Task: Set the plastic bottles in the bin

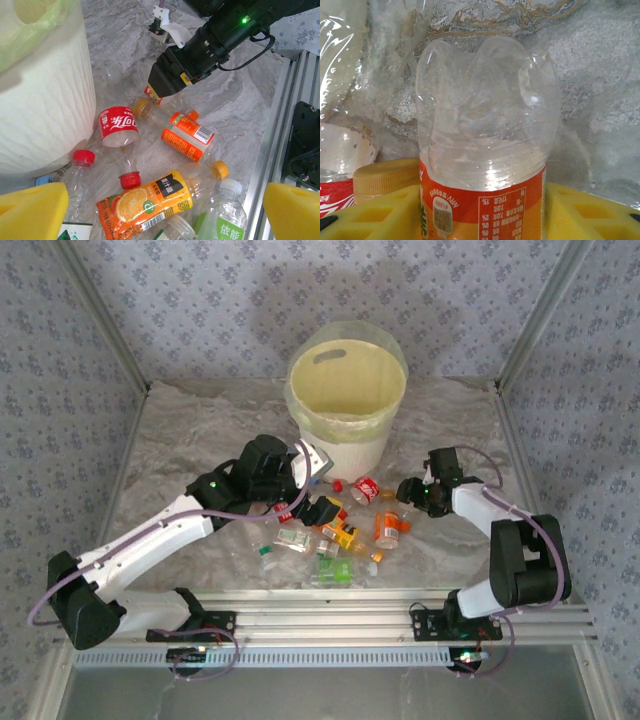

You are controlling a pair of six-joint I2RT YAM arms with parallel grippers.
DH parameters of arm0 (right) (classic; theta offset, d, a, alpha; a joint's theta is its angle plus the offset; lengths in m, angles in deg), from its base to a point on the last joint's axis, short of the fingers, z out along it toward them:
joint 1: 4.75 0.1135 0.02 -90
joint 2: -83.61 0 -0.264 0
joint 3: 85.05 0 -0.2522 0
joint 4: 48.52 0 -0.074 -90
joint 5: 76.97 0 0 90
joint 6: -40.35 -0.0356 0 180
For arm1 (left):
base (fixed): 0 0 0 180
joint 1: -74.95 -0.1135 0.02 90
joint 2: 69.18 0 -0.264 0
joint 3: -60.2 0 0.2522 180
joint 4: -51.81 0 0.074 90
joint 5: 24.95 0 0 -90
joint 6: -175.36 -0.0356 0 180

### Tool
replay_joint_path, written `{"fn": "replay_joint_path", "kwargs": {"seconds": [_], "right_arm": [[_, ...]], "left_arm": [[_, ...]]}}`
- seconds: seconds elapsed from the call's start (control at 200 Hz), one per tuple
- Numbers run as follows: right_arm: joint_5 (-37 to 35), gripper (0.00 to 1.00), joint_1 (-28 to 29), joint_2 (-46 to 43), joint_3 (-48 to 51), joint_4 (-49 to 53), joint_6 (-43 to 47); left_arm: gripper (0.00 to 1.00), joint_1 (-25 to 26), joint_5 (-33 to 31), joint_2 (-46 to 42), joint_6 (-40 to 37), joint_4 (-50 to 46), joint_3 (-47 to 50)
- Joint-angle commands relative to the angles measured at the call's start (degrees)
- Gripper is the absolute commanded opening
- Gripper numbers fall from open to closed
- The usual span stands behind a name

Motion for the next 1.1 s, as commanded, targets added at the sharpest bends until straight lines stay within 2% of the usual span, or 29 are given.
{"fn": "replay_joint_path", "kwargs": {"seconds": [0.0, 0.24, 0.395, 0.59, 0.83, 1.094], "right_arm": [[-2.02, 0.57, -0.45, -2.09, 0.51, 1.3, 0.6], [-6.33, 0.53, -0.8, -11.25, -0.99, 6.87, 1.04], [-9.46, 0.52, 0.11, -18.55, -4.09, 11.18, 0.69], [-13.14, 0.51, 2.63, -24.7, -12.94, 16.98, 2.25], [-18.22, 0.51, 9.26, -23.95, -25.74, 19.85, 4.41], [-22.58, 0.51, 15.3, -17.7, -41.94, 18.98, 8.86]], "left_arm": [[1.0, 0.34, -0.36, -0.14, -0.46, -0.53, -2.4], [1.0, -0.05, -1.35, -1.61, 0.34, 0.44, -2.03], [0.99, -2.91, -0.46, -4.91, 2.54, 4.45, -0.02], [1.0, -6.44, 0.66, -8.1, 4.98, 8.79, 2.17], [1.0, -8.34, -2.48, -12.47, 6.14, 13.07, 5.03], [0.99, -9.07, -7.59, -14.71, 5.96, 13.73, 6.14]]}}
